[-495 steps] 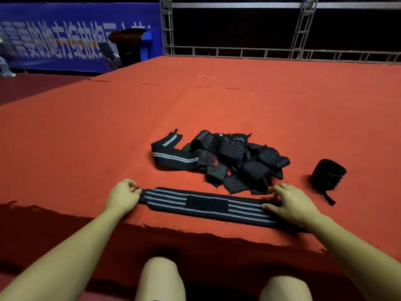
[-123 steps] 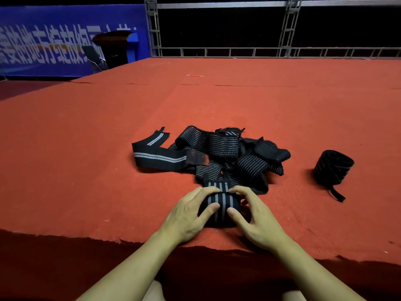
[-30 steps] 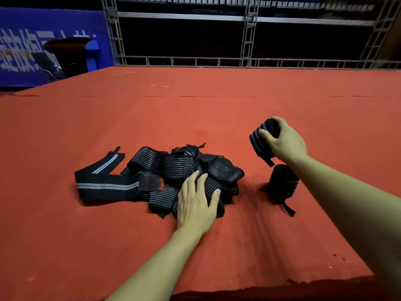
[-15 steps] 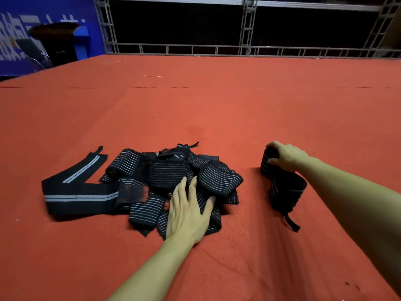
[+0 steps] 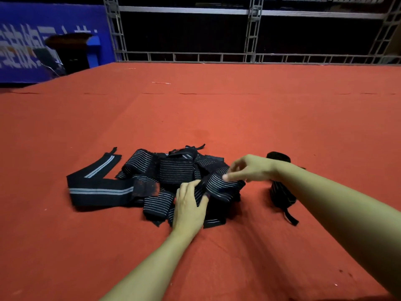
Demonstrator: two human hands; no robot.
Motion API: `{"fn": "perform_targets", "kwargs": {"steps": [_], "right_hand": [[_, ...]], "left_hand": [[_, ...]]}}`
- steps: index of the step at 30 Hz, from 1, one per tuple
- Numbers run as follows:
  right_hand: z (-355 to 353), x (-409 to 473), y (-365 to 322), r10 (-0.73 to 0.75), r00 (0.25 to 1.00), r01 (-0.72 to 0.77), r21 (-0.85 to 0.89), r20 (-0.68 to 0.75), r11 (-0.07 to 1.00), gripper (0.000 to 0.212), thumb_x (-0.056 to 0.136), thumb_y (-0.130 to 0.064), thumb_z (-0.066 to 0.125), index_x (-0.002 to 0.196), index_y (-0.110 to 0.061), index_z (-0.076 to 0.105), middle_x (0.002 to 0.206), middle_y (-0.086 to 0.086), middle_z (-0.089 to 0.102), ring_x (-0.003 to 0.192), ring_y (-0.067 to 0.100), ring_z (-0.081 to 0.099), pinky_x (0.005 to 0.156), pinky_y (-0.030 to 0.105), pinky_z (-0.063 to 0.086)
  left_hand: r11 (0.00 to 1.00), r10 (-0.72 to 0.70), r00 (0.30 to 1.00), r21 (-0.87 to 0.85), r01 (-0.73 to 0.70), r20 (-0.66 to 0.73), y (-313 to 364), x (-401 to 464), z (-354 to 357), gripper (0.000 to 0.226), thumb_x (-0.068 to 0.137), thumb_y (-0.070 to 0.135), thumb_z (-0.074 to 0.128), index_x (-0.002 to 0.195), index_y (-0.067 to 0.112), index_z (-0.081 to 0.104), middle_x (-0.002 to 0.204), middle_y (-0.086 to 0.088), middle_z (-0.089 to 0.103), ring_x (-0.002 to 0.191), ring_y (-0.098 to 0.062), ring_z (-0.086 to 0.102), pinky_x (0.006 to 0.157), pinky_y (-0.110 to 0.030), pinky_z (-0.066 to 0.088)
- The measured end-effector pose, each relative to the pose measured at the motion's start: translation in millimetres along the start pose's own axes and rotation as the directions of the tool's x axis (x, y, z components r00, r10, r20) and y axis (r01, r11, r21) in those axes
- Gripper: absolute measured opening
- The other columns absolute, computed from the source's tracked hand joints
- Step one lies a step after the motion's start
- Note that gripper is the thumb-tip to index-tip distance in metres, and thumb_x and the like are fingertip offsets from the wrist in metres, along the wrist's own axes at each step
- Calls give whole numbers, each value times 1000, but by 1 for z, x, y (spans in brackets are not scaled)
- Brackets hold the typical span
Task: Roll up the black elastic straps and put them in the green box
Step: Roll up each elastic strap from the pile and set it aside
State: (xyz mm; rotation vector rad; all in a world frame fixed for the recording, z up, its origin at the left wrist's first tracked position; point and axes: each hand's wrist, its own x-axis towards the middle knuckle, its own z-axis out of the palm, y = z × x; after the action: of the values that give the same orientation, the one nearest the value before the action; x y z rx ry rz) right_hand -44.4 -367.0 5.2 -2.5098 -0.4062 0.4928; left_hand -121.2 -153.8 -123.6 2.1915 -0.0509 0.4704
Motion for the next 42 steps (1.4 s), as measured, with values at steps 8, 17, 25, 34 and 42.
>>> {"fn": "perform_targets", "kwargs": {"steps": [8, 17, 25, 34, 42], "right_hand": [[5, -25, -35, -46, 937, 132, 230, -346, 964, 28, 93, -40, 74, 76, -18, 68, 67, -1, 56, 63, 13, 50, 63, 30, 45], [-11, -72, -160, -106, 854, 481, 695, -510, 535, 19, 100, -23, 65, 91, -7, 64, 85, 13, 69, 65, 17, 67, 60, 29, 61], [13, -87, -213, -169, 846, 501, 647, -505, 575, 31, 99, -31, 67, 99, 0, 69, 93, 22, 69, 78, 26, 70, 70, 34, 64], [55, -90, -199, -211, 971, 53, 755, 115, 653, 87, 98, -73, 32, 114, 4, 67, 97, 22, 72, 84, 29, 73, 77, 39, 64], [108, -62, -113, 236, 963, -3, 866, -133, 499, 61, 98, -66, 48, 98, -7, 65, 87, 12, 71, 74, 25, 73, 64, 35, 59]], "left_hand": [[966, -147, 988, -223, 132, -55, 17, -3, -48, 22, 99, 35, 63, 121, 30, 63, 125, 8, 56, 122, -14, 55, 107, -30, 42], [867, -10, 1000, -499, 11, 5, 81, -11, -101, 61, 92, 51, 70, 144, 34, 44, 132, 16, 61, 125, -2, 55, 107, -26, 40], [591, -135, 979, -806, -45, -154, 96, -5, -149, 95, 76, 74, 72, 156, 46, 28, 150, 3, 45, 126, -16, 61, 103, -44, 55], [228, -342, 857, -851, 474, 386, 81, -6, -183, 68, 92, 66, 58, 115, 4, 73, 108, -19, 75, 88, -32, 75, 74, -38, 59], [414, -619, 731, -672, 614, 287, 57, -25, -162, 27, 92, 0, 43, 96, 5, 69, 88, -15, 68, 69, -27, 65, 57, -31, 57]]}}
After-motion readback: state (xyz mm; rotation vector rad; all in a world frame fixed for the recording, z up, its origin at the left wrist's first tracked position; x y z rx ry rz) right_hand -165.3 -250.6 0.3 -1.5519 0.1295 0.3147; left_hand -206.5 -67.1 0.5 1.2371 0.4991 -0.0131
